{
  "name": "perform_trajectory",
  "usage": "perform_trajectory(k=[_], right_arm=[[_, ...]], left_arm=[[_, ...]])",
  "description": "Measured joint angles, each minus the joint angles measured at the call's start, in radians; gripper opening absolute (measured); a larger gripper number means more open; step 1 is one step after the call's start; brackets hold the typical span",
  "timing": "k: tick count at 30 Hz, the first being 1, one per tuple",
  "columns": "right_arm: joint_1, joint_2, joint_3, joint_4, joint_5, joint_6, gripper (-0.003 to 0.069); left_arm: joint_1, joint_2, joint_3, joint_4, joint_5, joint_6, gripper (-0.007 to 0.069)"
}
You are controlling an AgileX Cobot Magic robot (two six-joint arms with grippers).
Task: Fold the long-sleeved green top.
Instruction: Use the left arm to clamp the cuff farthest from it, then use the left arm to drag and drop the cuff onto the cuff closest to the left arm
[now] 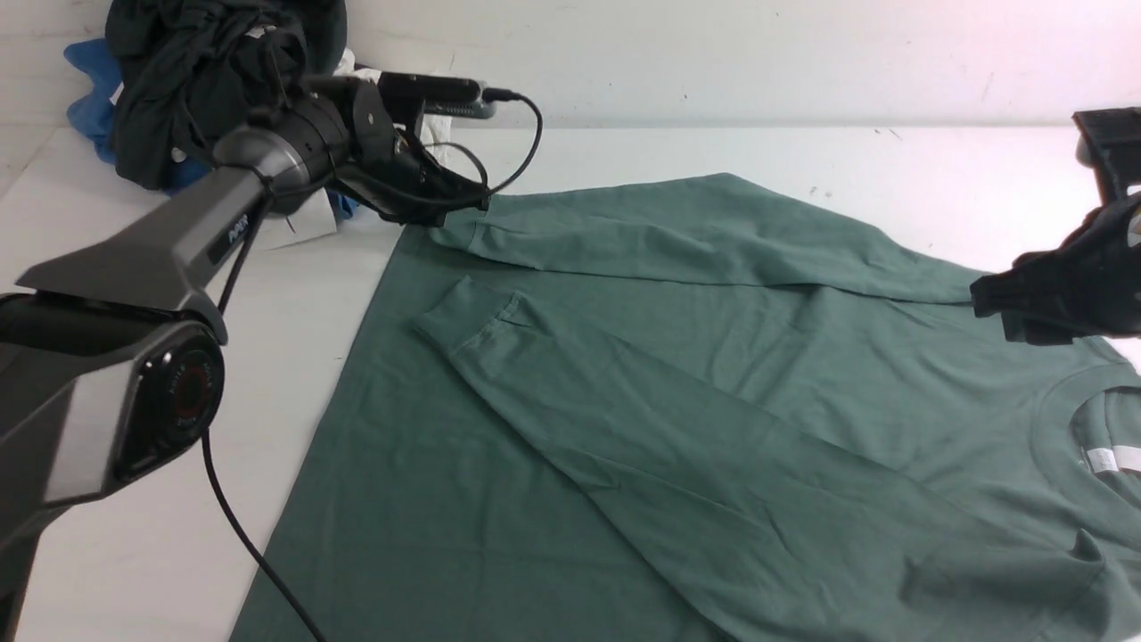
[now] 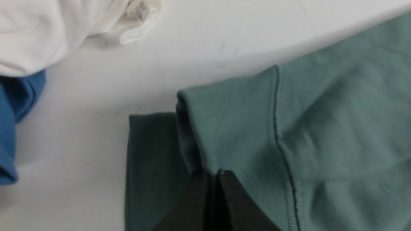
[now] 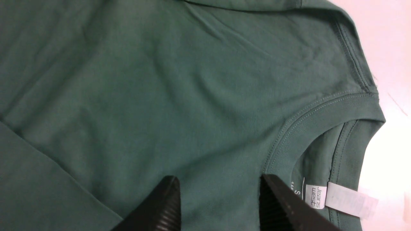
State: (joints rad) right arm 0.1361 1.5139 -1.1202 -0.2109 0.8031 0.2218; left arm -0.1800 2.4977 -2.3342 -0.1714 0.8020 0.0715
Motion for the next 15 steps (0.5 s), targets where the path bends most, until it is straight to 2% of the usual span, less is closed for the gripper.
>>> perform_trajectory(k=[2,8,15], right_arm=[[0.0,-0.003,0.0,0.0,0.0,0.0,0.0325],[0.0,-0.099,0.0,0.001,0.029,-0.009,0.0325],[0.0,-0.26,0.0,0.041,0.082,-0.026,0.0325]], left_arm=[[0.0,-0.038,0.0,-0.026,0.051,0.003,0.0003],[-0.001,-0.229,0.014,-0.218,0.299,0.059,0.0003],[-0.006,-0.43,0.287,-0.221,0.377,0.077,0.0003]])
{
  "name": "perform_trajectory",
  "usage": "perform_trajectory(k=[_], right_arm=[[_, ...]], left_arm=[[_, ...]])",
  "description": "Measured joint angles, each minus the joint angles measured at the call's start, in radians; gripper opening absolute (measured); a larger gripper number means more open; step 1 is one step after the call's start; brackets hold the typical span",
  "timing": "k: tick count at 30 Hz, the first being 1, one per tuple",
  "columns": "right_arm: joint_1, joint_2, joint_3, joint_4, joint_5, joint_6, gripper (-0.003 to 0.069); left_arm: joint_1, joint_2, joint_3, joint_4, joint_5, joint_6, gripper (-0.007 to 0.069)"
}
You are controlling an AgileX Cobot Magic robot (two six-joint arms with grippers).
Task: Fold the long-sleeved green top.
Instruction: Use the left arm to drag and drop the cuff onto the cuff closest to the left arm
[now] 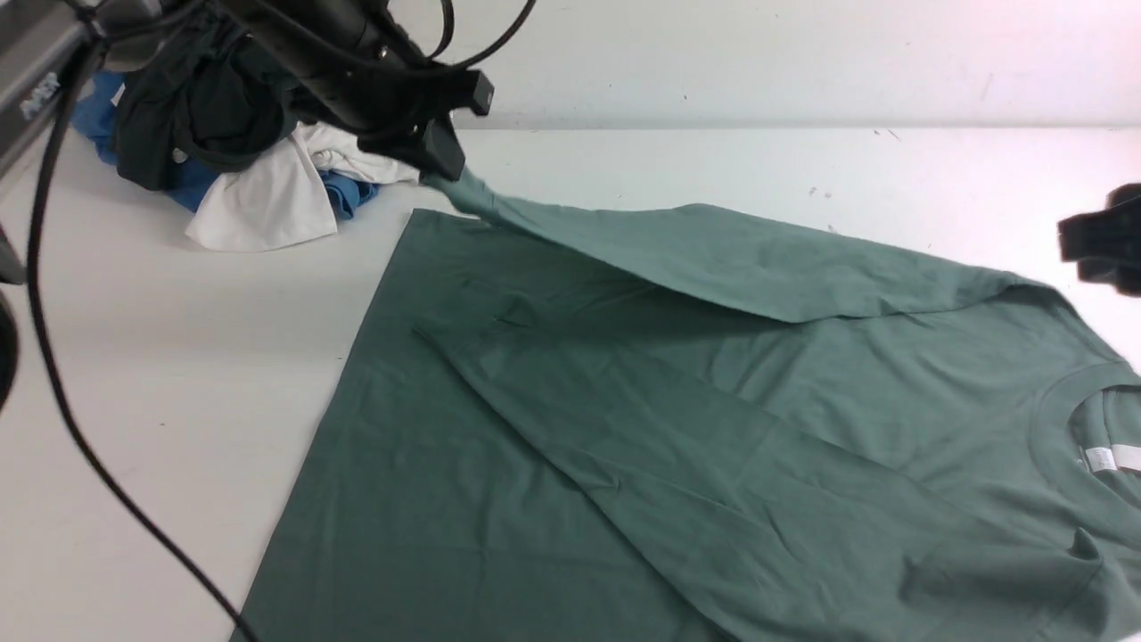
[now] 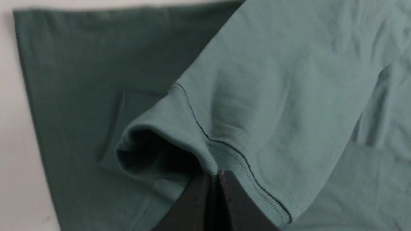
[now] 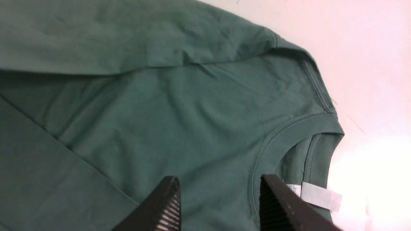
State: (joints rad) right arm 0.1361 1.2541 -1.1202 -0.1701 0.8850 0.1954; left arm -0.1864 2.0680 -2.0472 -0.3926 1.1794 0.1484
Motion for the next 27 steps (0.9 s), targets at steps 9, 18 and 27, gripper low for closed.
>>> perform_trajectory(k=[9,18,27], right_arm=[[0.016,-0.179,0.0,0.207,0.097,-0.155,0.0325],[0.117,-0.187,0.0,0.259,0.287,-0.244,0.0325],[0.165,-0.213,0.0,0.346,0.367,-0.327,0.0325]], left_arm=[[0.0,-0.357,0.673,0.053,-0.252,0.026,0.0003],[0.0,-0.358,0.905,0.056,-0.389,0.181,0.0084],[-0.05,-0.471,0.821,0.084,-0.212,0.278,0.0384]])
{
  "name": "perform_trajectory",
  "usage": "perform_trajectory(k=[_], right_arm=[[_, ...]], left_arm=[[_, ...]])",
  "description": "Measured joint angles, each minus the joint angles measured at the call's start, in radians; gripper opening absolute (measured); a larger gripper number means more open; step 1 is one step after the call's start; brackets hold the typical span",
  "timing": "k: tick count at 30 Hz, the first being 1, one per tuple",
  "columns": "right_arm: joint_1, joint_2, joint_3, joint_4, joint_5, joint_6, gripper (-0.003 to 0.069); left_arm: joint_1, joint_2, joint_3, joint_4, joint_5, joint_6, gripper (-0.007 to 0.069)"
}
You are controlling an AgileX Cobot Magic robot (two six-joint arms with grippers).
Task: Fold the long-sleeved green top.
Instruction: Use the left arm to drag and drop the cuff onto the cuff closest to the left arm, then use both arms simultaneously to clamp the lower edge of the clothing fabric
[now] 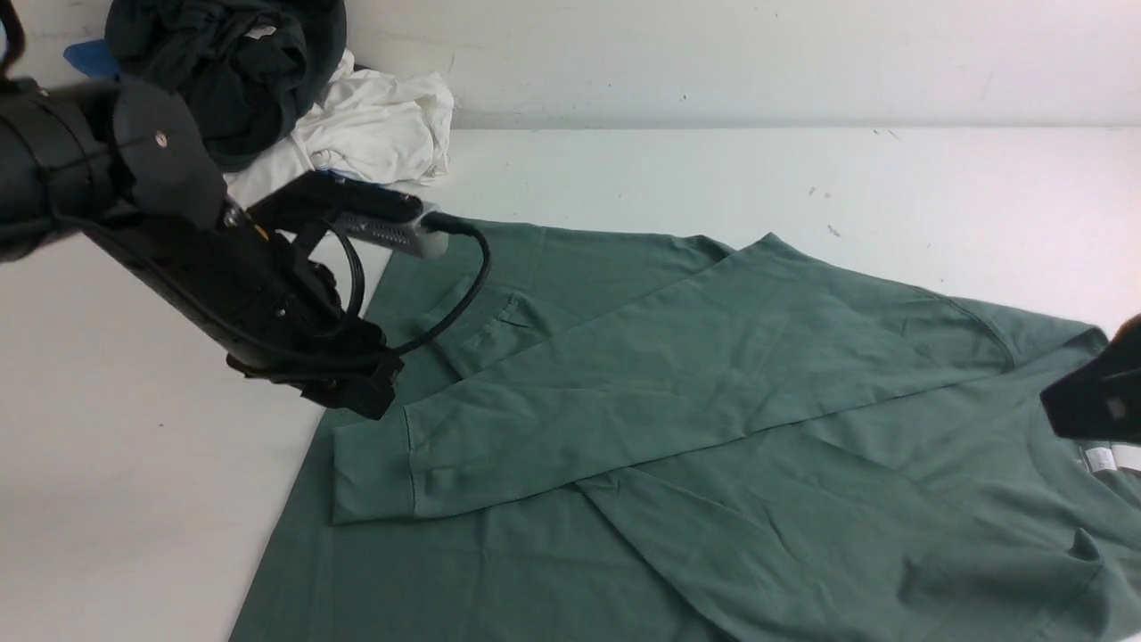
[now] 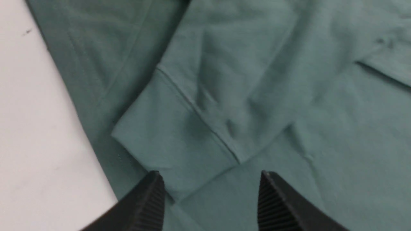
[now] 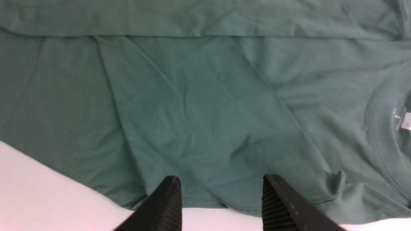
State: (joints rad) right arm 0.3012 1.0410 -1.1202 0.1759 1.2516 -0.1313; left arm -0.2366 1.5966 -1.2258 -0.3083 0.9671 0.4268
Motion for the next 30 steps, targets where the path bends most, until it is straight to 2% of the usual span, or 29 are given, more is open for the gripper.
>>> perform_trajectory(k=[3,5,6,9,12,16,17,18,22,26,30], right_arm=[[0.057,-0.011,0.0,0.027,0.001,-0.024,0.0325],[0.14,-0.022,0.01,0.046,0.001,-0.043,0.0325],[0.146,-0.023,0.014,0.047,0.001,-0.045,0.0325],[0.244,-0.029,0.067,0.041,0.002,-0.051,0.0325],[0.277,-0.03,0.112,0.031,0.002,-0.053,0.0325],[0.293,-0.033,0.182,-0.008,0.002,-0.054,0.0325],[0.293,-0.033,0.192,-0.016,0.002,-0.054,0.0325],[0.293,-0.033,0.195,-0.017,0.002,-0.054,0.0325],[0.293,-0.033,0.201,-0.023,0.001,-0.054,0.0325],[0.293,-0.033,0.201,-0.024,0.001,-0.054,0.0325],[0.293,-0.033,0.201,-0.034,0.0,-0.054,0.0325]], left_arm=[[-0.061,-0.068,0.0,0.059,0.099,0.005,0.0398],[-0.137,-0.129,0.047,0.161,0.203,0.009,0.0403],[-0.147,-0.132,0.06,0.171,0.209,0.01,0.0403],[-0.186,-0.153,0.201,0.302,0.24,0.011,0.0403],[-0.187,-0.151,0.289,0.33,0.222,0.024,0.0403],[-0.187,-0.141,0.428,0.341,0.13,0.132,0.0405],[-0.187,-0.133,0.466,0.341,0.093,0.19,0.0405],[-0.187,-0.131,0.466,0.341,0.088,0.19,0.0405],[-0.187,-0.084,0.526,0.341,-0.018,0.312,0.0405],[-0.187,-0.032,0.53,0.342,-0.102,0.329,0.0405],[-0.187,-0.001,0.527,0.349,-0.118,0.333,0.04]])
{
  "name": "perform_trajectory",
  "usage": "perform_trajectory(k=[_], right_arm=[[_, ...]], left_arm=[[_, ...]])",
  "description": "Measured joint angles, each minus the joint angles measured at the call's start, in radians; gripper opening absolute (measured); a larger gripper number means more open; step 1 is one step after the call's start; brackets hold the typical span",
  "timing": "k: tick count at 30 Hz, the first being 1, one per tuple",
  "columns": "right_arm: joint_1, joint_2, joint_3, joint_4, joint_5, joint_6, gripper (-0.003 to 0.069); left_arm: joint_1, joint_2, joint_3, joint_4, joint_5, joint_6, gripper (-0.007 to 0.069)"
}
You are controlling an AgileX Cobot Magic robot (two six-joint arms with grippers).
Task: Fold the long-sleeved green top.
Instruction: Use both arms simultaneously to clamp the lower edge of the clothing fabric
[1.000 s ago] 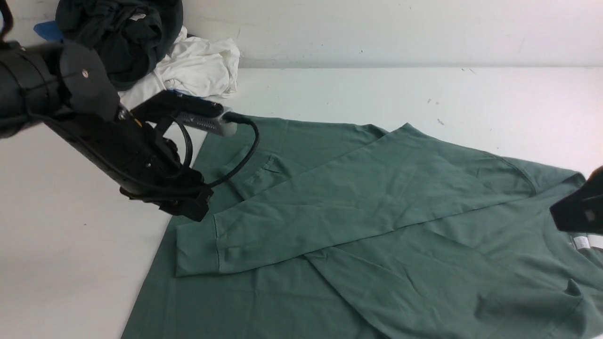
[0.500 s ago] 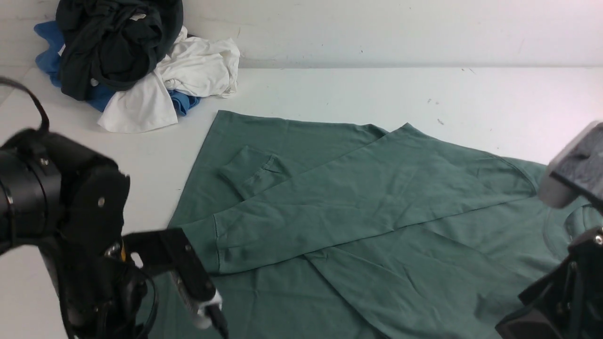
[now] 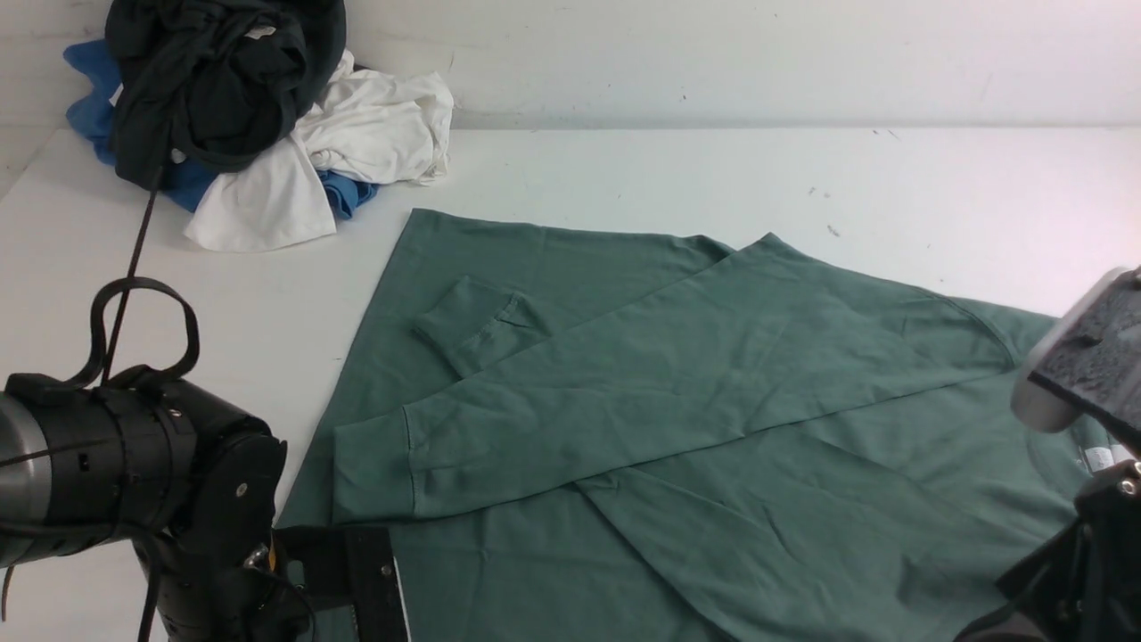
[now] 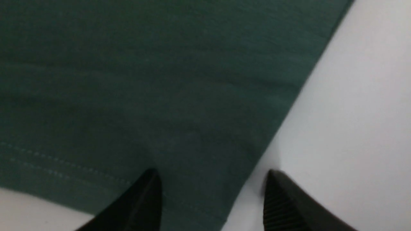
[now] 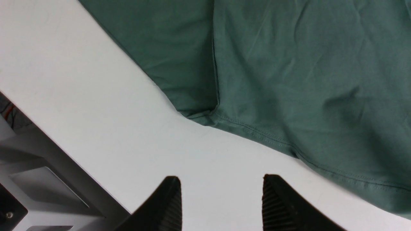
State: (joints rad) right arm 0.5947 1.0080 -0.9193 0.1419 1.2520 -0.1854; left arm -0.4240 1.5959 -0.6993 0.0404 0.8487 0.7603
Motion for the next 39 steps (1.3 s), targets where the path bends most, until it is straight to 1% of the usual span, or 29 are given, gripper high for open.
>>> perform_trajectory(k=[2,3,7,10,11,12,16,18,21,23,26,27,31,35,39], right_arm=[[0.0,-0.001,0.0,-0.014,0.0,-0.005,0.0325],[0.0,-0.001,0.0,-0.018,0.0,-0.01,0.0325],[0.0,-0.001,0.0,-0.028,0.0,-0.042,0.0328],[0.0,0.0,0.0,-0.039,0.0,-0.066,0.0351],[0.0,0.001,0.0,-0.041,0.0,-0.069,0.0356],[0.0,0.009,0.0,-0.054,0.0,-0.082,0.0377],[0.0,0.057,0.018,-0.094,-0.004,-0.131,0.0449],[0.0,0.096,0.042,-0.128,-0.007,-0.15,0.0464],[-0.008,0.168,0.095,-0.183,-0.015,-0.171,0.047],[-0.023,0.205,0.13,-0.198,-0.029,-0.18,0.047],[-0.057,0.255,0.18,-0.236,-0.11,-0.197,0.0472],[-0.075,0.286,0.198,-0.254,-0.162,-0.202,0.0471],[-0.121,0.374,0.218,-0.308,-0.276,-0.211,0.0471],[-0.14,0.473,0.218,-0.366,-0.37,-0.213,0.0471],[-0.14,0.543,0.218,-0.387,-0.408,-0.214,0.0455]], left_arm=[[0.0,0.009,-0.006,0.017,-0.002,0.001,0.0347],[0.0,0.011,-0.008,0.027,-0.005,0.001,0.0309],[0.0,0.012,-0.017,0.06,-0.014,-0.017,0.009],[0.0,0.011,-0.027,0.066,0.007,-0.063,0.0019],[0.0,0.011,-0.029,0.065,0.016,-0.075,0.0014],[0.0,0.007,-0.034,0.065,0.044,-0.117,0.0008],[0.0,-0.024,-0.037,0.065,0.125,-0.211,0.0005],[0.0,-0.04,-0.037,0.065,0.146,-0.229,0.0005],[0.0,-0.062,-0.037,0.054,0.15,-0.238,0.0005],[0.0,-0.07,-0.037,0.043,0.15,-0.239,0.0005],[0.0,-0.074,-0.037,0.032,0.149,-0.241,0.0005],[0.0,-0.074,-0.037,0.025,0.145,-0.241,0.0005],[0.0,-0.074,-0.037,0.011,0.134,-0.241,0.0005],[0.0,-0.074,-0.037,0.007,0.121,-0.241,0.0005],[0.0,-0.074,-0.037,0.007,0.121,-0.241,0.0005]])
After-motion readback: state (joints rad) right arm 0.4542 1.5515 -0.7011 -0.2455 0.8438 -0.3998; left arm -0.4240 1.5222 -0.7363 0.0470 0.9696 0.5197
